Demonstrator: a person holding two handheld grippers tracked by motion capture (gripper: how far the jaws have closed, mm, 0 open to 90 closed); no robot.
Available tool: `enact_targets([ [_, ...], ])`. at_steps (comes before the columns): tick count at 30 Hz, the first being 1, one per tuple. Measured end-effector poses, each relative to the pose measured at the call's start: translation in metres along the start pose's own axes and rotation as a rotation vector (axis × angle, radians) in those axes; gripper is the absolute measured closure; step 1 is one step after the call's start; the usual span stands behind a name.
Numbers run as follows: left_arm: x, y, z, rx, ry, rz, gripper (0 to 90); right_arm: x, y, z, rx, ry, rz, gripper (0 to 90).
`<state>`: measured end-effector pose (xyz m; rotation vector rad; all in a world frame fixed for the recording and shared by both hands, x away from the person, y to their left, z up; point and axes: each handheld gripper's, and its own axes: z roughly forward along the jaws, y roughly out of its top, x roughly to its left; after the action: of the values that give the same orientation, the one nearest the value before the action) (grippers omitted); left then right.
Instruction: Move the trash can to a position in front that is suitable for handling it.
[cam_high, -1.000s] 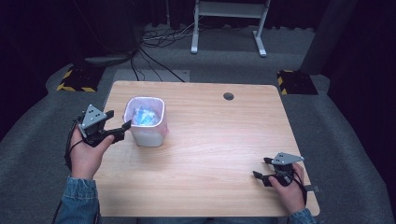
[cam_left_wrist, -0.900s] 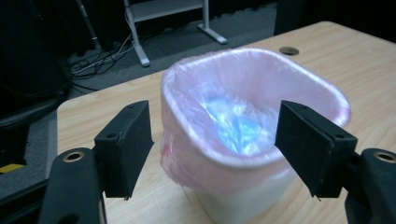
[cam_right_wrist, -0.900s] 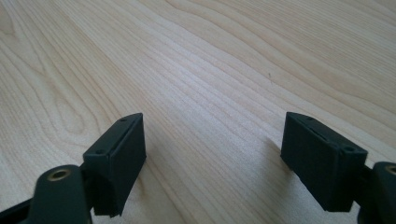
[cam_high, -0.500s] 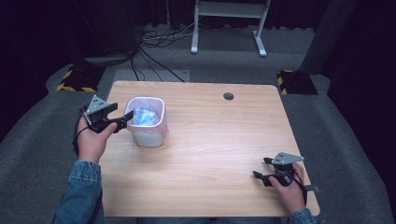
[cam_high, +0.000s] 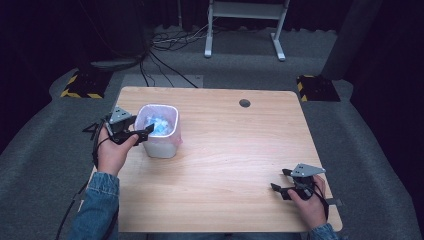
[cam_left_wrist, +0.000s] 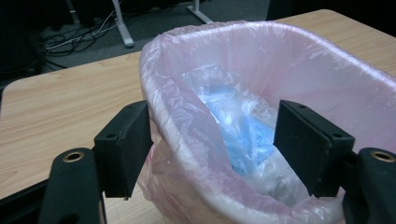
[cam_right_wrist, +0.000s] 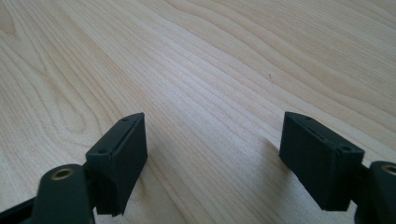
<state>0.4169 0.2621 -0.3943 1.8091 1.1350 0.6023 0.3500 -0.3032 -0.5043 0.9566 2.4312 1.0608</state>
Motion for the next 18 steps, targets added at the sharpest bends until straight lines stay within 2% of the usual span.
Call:
enact_targets([
  [4,-0.013,0.001,0.0,0.011,-0.01,0.017,27.3,0.0,0.0,0.0,0.0,0.002,0.002,23.2],
  [10,-0.042,0.002,0.001,0.034,-0.058,0.056,26.9,0.0,0.0,0.0,0.0,0.0,0.001,23.2],
  [18,-0.076,0.004,0.003,0.068,-0.088,0.095,27.2,0.0,0.0,0.0,0.0,0.0,0.001,23.2],
])
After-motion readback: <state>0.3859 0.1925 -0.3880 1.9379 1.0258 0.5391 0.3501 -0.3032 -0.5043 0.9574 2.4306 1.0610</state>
